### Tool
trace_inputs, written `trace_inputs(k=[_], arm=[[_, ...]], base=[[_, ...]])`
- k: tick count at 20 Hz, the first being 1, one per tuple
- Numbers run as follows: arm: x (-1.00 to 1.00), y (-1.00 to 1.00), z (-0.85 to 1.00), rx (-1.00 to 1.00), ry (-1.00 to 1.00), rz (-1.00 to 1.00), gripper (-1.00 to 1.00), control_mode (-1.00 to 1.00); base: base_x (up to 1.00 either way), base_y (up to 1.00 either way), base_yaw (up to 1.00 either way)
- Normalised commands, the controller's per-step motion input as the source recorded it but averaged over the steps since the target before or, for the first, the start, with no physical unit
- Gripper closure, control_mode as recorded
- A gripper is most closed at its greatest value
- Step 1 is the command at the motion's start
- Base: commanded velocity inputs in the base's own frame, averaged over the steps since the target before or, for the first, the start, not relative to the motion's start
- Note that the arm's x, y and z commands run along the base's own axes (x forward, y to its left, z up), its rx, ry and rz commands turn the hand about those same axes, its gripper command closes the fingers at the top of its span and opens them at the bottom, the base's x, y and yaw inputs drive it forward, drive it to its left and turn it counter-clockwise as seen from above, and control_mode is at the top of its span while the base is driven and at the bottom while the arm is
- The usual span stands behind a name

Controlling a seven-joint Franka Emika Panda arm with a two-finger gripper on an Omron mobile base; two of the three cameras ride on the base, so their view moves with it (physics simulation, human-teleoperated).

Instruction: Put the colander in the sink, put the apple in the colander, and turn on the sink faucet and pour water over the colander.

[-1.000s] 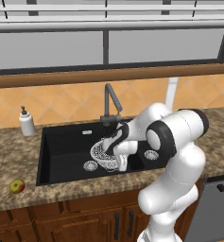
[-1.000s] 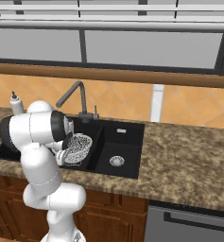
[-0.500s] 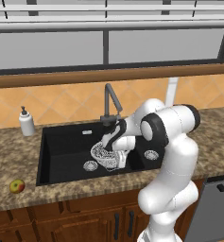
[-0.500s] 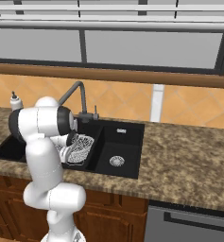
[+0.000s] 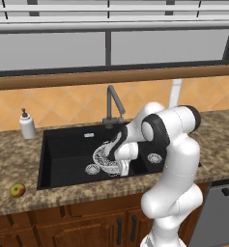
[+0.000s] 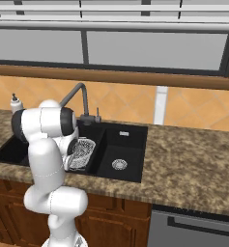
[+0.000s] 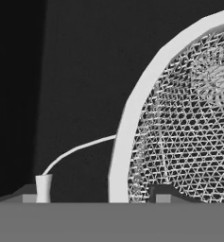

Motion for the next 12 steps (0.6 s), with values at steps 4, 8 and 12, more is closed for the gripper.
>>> trace_inputs(k=[4, 8, 12], arm=[[0.11, 0.0, -0.07, 0.0, -0.01, 0.0, 1.0, -1.0], [0.0, 0.0, 0.0, 0.0, 0.0, 0.0, -1.0, -1.0], [0.0, 0.0, 0.0, 0.0, 0.0, 0.0, -1.0, -1.0]], base=[[0.0, 0.0, 0.0], [0.0, 0.0, 0.0], [0.0, 0.0, 0.0]])
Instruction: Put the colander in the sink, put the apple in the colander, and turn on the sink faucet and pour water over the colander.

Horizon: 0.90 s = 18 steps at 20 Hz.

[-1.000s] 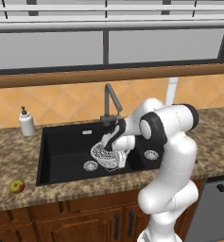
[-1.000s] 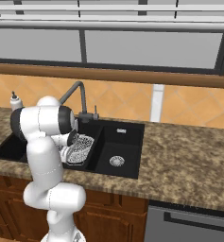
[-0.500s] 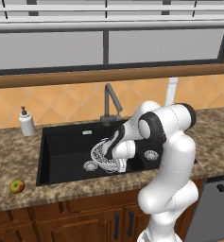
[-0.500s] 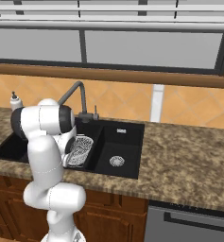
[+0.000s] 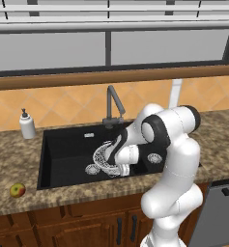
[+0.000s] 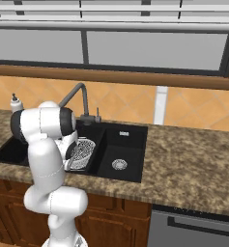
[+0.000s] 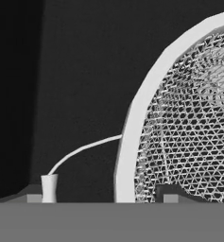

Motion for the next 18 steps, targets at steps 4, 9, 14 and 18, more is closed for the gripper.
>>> trace_inputs(k=[4, 9, 14, 18], arm=[[0.0, 0.0, 0.06, 0.0, 0.0, 0.0, -1.0, -1.0], [0.0, 0.0, 0.4, 0.0, 0.0, 0.0, -1.0, -1.0], [-0.03, 0.0, 0.59, 0.0, 0.0, -0.03, -1.0, -1.0], [-0.24, 0.0, 0.64, 0.0, 0.0, -0.08, -1.0, -1.0]], base=[[0.0, 0.0, 0.0], [0.0, 0.0, 0.0], [0.0, 0.0, 0.0], [0.0, 0.0, 0.0]])
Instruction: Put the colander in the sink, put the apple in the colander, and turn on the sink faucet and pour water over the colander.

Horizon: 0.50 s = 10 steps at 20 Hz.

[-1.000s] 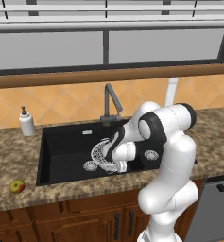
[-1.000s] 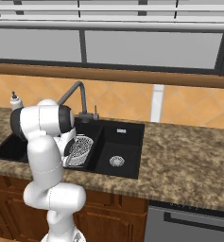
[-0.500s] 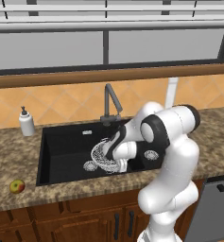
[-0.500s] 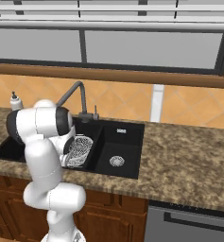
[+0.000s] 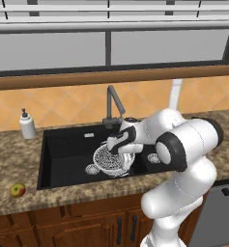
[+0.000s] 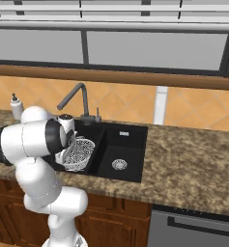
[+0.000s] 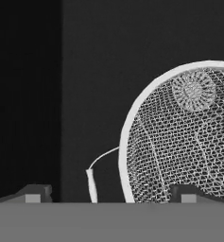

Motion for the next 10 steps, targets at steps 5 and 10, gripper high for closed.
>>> trace_inputs(k=[5, 10], arm=[[-0.43, 0.0, 0.63, 0.0, 0.0, -0.16, -1.0, -1.0], [-0.66, 0.0, 0.46, 0.0, 0.0, -0.22, -1.0, -1.0]], base=[[0.0, 0.0, 0.0], [0.0, 0.0, 0.0]])
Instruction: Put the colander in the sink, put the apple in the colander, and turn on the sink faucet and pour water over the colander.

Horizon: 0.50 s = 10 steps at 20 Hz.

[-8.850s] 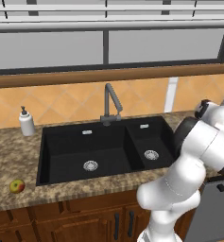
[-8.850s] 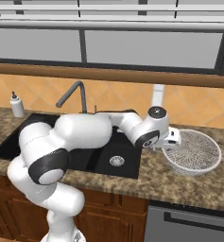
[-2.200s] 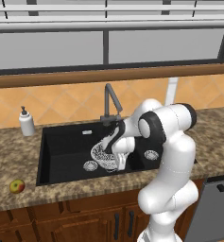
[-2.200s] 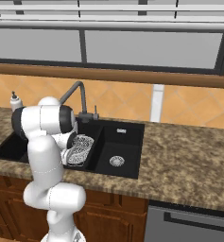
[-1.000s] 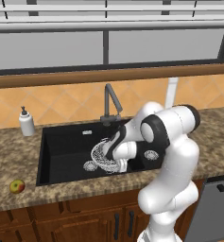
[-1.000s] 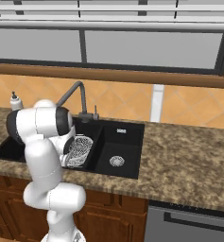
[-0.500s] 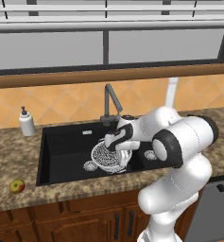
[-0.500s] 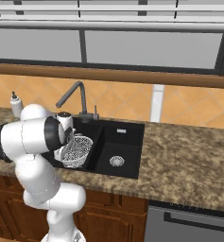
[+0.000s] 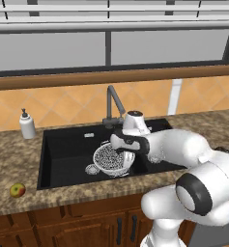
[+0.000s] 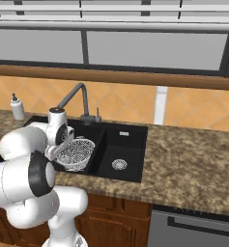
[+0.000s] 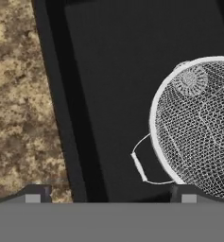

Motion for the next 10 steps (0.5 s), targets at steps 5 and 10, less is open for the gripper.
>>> trace_inputs(k=[5, 10], arm=[[-0.48, 0.0, 0.59, 0.0, 0.0, -0.25, -1.0, -1.0], [-0.51, 0.02, 0.64, 0.0, 0.02, -0.32, -1.0, -1.0]], base=[[0.0, 0.0, 0.0], [0.0, 0.0, 0.0]])
